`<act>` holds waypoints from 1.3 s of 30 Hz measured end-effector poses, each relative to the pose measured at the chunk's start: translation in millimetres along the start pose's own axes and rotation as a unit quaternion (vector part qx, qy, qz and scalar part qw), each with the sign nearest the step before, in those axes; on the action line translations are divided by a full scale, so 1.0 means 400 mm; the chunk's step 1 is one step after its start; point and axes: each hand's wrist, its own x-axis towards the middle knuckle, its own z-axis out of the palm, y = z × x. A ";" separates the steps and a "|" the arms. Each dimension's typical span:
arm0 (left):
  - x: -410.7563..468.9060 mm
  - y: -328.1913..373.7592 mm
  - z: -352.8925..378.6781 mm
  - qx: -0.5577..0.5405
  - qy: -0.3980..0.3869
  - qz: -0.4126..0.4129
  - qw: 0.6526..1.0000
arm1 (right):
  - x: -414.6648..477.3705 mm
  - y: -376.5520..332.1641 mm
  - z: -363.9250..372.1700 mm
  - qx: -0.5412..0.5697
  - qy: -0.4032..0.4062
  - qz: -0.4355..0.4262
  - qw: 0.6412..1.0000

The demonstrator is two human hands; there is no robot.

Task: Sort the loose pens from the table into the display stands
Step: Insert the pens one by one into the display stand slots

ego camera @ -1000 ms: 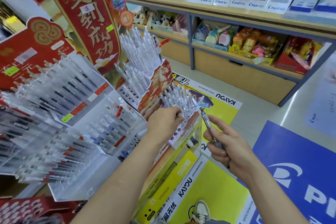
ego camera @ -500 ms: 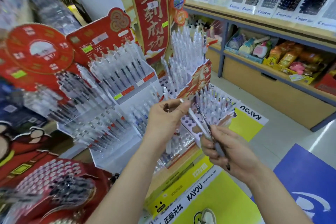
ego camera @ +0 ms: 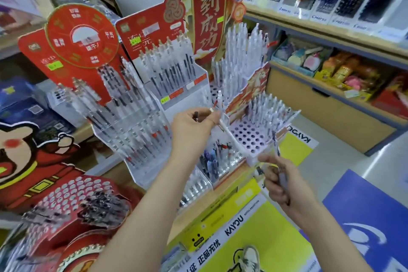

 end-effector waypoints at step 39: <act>0.201 -0.187 0.408 0.527 -0.221 0.178 0.801 | 0.159 -0.142 -0.213 0.029 0.007 -0.037 0.999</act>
